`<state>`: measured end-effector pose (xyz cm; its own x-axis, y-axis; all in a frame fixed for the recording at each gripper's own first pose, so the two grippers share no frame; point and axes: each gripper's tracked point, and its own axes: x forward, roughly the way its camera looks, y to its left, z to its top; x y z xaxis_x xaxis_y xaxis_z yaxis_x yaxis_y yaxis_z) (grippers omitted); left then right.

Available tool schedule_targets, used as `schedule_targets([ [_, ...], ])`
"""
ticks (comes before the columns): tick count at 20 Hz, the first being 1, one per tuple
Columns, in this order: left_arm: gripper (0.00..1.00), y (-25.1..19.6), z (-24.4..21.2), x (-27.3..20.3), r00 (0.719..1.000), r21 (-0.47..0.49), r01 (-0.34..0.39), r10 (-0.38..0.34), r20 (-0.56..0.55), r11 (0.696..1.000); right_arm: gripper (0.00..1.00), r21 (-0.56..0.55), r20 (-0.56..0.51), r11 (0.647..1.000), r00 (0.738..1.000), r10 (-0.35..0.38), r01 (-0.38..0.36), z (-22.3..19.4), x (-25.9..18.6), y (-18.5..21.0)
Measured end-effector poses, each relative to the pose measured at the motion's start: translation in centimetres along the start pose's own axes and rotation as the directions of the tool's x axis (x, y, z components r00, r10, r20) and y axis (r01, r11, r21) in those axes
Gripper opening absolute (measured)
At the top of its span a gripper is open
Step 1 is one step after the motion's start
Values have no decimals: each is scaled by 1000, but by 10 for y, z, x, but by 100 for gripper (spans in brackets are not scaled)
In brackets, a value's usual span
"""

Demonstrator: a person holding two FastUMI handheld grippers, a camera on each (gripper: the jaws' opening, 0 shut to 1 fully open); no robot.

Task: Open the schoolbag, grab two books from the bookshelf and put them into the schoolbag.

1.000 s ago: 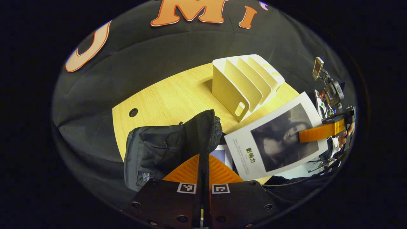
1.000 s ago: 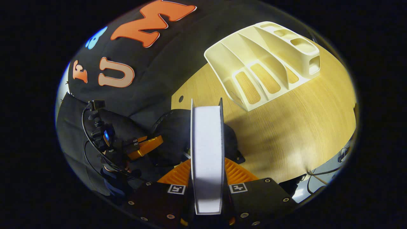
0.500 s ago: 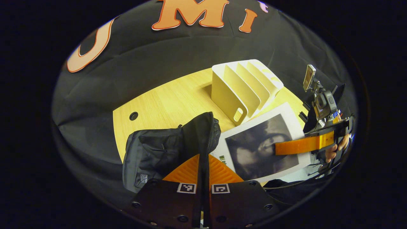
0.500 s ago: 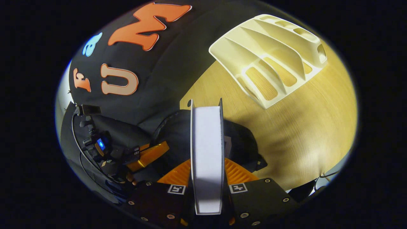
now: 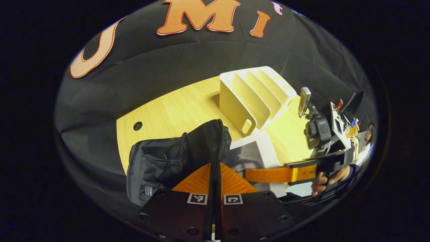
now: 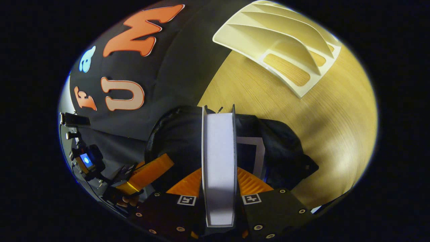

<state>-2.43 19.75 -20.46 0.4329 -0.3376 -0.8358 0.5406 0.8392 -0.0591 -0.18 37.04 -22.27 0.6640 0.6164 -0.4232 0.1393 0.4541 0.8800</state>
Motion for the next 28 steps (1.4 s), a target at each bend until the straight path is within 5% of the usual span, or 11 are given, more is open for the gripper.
schedule_targets([
  [19, 4, -22, 2, -2, 1000, -18, -9, 9, 5, 1000, 36, 5, -51, 997, 995, 82, -82, -25, 75, 7],
  [21, 4, -21, 1, 1, 1000, -49, -14, 15, 12, 999, 43, -73, -127, 997, 992, -15, 6, -36, 75, -3],
  [22, 4, -19, 0, 1, 1000, -61, -24, 25, 14, 998, 54, -172, -142, 983, 985, -92, 67, -37, 66, -14],
  [24, 4, -17, -2, 3, 999, -78, -47, 49, 24, 996, 73, -365, -131, 916, 965, -229, 168, -29, 47, -38],
  [26, 4, -18, -5, 5, 996, -98, -78, 81, 31, 992, 89, -462, -129, 866, 952, -279, 191, -19, 27, -43],
  [28, 6, -27, -5, 6, 994, -137, -91, 99, 54, 986, 95, -499, -108, 844, 952, -286, 197, -6, 2, -39],
])
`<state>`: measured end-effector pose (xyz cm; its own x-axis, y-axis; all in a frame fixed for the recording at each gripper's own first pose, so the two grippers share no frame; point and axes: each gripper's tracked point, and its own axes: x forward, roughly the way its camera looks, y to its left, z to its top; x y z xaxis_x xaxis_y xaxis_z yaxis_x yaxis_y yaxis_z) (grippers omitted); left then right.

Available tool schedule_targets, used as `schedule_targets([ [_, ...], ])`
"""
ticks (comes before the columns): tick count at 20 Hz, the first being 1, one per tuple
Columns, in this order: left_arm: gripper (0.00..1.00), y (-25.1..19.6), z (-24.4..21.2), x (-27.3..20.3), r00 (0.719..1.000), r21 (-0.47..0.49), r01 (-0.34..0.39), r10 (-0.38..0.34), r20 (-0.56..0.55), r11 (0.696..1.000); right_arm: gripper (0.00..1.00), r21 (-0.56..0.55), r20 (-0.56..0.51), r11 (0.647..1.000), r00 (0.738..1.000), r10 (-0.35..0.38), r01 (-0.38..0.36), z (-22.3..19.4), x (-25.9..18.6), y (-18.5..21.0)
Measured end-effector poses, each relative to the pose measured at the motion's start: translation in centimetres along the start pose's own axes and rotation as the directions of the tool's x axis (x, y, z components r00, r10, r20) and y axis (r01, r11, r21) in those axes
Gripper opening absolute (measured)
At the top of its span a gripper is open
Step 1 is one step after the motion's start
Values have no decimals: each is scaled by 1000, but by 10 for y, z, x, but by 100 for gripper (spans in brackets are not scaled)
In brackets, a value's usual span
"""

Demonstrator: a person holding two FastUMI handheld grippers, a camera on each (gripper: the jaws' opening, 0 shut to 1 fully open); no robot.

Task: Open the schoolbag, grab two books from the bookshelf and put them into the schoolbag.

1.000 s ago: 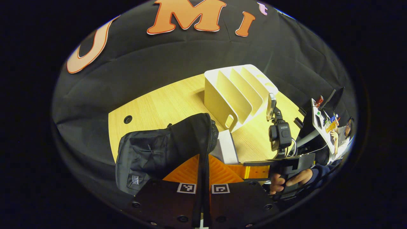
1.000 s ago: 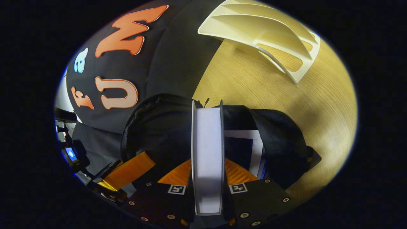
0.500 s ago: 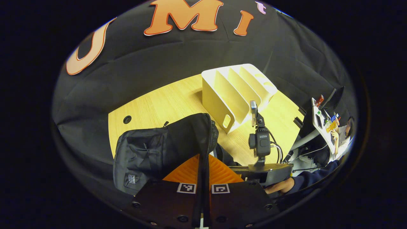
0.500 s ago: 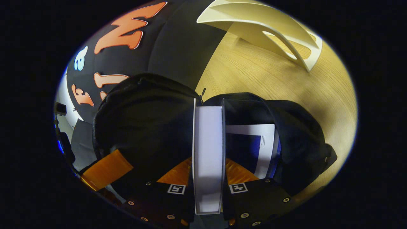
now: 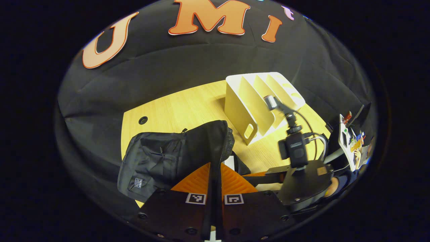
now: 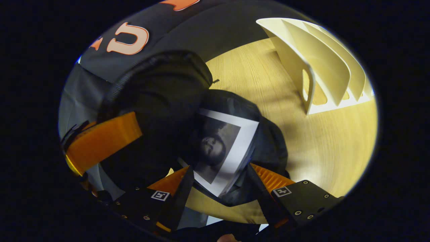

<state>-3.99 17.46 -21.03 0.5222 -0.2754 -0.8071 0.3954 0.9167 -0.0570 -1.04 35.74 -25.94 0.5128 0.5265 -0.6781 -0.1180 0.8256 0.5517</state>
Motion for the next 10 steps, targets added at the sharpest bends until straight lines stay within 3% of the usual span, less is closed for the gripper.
schedule_targets([
  [4, 21, -30, -5, -2, 999, -62, 21, -19, 29, 998, 97, -135, 33, 988, 997, -68, 71, 9, -39, -40],
  [7, 43, -61, -6, 2, 998, -85, 36, -32, 52, 996, 97, -215, 65, 969, 992, -106, 118, 16, -70, -65],
  [9, 52, -74, -3, 1, 998, -95, 25, -19, 62, 995, 97, -222, 97, 965, 988, -124, 143, 30, -83, -78],
  [10, 49, -80, 0, 0, 997, -97, 19, -12, 72, 995, 97, -223, 120, 962, 983, -136, 160, 39, -92, -85],
])
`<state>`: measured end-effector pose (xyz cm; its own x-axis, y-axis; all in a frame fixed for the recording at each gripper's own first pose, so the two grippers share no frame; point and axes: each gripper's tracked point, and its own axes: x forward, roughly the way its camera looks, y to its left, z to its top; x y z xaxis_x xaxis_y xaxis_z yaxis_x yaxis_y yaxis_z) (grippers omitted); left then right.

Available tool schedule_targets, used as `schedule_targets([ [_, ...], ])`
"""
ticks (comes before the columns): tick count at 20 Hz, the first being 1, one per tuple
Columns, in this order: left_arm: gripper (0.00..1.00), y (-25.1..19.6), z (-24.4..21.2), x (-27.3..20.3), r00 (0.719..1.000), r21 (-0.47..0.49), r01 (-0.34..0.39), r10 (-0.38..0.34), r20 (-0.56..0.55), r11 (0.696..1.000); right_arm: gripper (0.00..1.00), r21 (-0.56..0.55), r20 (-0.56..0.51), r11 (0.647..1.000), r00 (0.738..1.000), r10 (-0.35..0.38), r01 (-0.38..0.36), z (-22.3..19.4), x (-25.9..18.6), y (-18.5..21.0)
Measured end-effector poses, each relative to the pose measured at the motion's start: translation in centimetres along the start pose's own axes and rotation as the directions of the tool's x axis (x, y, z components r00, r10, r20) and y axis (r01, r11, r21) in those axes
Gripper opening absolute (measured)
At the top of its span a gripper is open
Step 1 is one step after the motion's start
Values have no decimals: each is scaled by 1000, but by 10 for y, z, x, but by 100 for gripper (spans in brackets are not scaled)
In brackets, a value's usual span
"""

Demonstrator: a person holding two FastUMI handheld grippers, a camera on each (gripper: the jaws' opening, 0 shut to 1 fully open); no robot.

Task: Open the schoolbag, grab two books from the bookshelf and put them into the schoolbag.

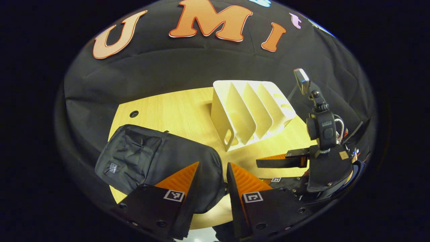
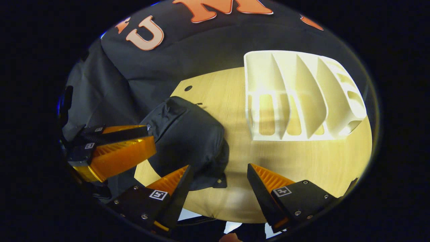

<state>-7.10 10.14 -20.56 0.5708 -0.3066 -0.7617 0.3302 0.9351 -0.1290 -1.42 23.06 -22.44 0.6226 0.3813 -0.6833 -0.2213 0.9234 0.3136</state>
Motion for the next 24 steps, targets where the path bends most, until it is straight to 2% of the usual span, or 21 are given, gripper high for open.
schedule_targets([
  [2, 53, -14, 6, -1, 1000, -1, -15, 15, 22, 1000, 97, -5, 44, 1000, 999, -21, 21, 14, -13, -17],
  [4, 65, -28, 13, -3, 999, -3, -28, 28, 46, 1000, 97, -25, 97, 999, 994, -42, 45, 29, -31, -31],
  [6, 83, -43, 22, -3, 996, -2, -48, 48, 81, 999, 97, -62, 160, 995, 985, -72, 83, 46, -50, -50],
  [7, 87, -50, 28, -4, 993, -3, -57, 57, 104, 998, 97, -77, 193, 992, 978, -81, 98, 55, -61, -57],
  [10, 93, -73, 51, -11, 975, 40, -99, 89, 202, 994, 97, -95, 297, 986, 949, -104, 137, 81, -95, -75],
  [11, 97, -80, 60, -14, 964, 54, -122, 106, 243, 991, 98, -106, 318, 983, 942, -109, 149, 86, -104, -83],
  [13, 98, -96, 78, -23, 937, 64, -162, 133, 323, 985, 97, -111, 370, 977, 920, -131, 183, 96, -125, -95],
  [16, 97, -121, 111, -39, 872, 46, -206, 162, 461, 977, 97, -117, 488, 968, 861, -140, 224, 117, -162, -117],
  [19, 97, -132, 135, -67, 771, 30, -291, 216, 598, 956, 97, -128, 599, 964, 793, -111, 232, 136, -194, -122],
  [21, 96, -136, 142, -80, 705, 3, -325, 240, 668, 946, 97, -138, 685, 960, 724, -84, 242, 153, -217, -121],
  [22, 97, -133, 148, -82, 661, -11, -338, 246, 709, 941, 97, -140, 721, 958, 689, -74, 250, 160, -226, -121],
  [23, 97, -131, 153, -88, 617, -26, -339, 244, 748, 940, 97, -158, 755, 955, 654, -48, 251, 165, -234, -119],
  [24, 98, -132, 159, -91, 587, -41, -330, 238, 774, 943, 97, -165, 777, 950, 628, -39, 264, 167, -240, -119],
])
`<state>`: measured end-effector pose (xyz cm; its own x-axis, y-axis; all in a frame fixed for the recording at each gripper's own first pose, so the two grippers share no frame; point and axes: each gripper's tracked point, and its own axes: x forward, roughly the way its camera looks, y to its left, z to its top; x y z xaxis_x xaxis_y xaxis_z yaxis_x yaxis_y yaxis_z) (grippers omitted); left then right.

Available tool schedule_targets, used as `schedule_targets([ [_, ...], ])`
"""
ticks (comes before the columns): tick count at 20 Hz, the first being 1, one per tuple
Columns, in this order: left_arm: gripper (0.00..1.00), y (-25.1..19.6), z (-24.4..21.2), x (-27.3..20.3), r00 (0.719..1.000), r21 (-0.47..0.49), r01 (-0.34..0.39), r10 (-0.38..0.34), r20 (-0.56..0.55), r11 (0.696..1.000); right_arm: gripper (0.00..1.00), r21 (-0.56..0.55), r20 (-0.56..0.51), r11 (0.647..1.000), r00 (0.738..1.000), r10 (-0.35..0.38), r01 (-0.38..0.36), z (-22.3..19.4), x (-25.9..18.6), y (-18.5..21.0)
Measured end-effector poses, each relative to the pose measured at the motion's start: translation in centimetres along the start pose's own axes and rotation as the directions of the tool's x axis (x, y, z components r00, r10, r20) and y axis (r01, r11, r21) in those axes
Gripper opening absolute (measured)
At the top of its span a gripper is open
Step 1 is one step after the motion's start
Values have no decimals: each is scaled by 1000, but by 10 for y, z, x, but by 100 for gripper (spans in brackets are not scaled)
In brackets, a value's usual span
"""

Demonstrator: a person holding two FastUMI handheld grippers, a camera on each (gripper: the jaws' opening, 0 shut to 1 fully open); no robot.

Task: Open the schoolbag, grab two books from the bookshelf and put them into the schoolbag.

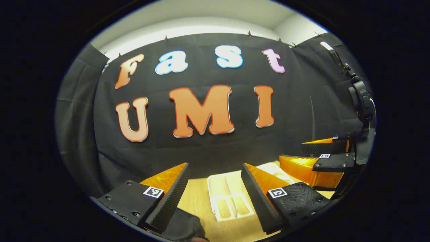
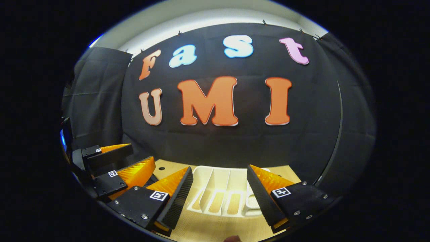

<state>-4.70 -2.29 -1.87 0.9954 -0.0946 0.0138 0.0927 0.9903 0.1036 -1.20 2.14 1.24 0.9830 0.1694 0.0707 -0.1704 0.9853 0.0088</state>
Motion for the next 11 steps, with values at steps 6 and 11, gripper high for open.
schedule_targets([
  [6, 97, 13, 2, -7, 994, -23, -74, 75, 83, 997, 100, -49, 152, 999, 988, 21, -14, 21, -13, 2],
  [11, 99, 13, -3, -12, 995, -10, -83, 84, 45, 996, 100, -49, 124, 998, 991, 50, -44, 1, -15, 15],
])
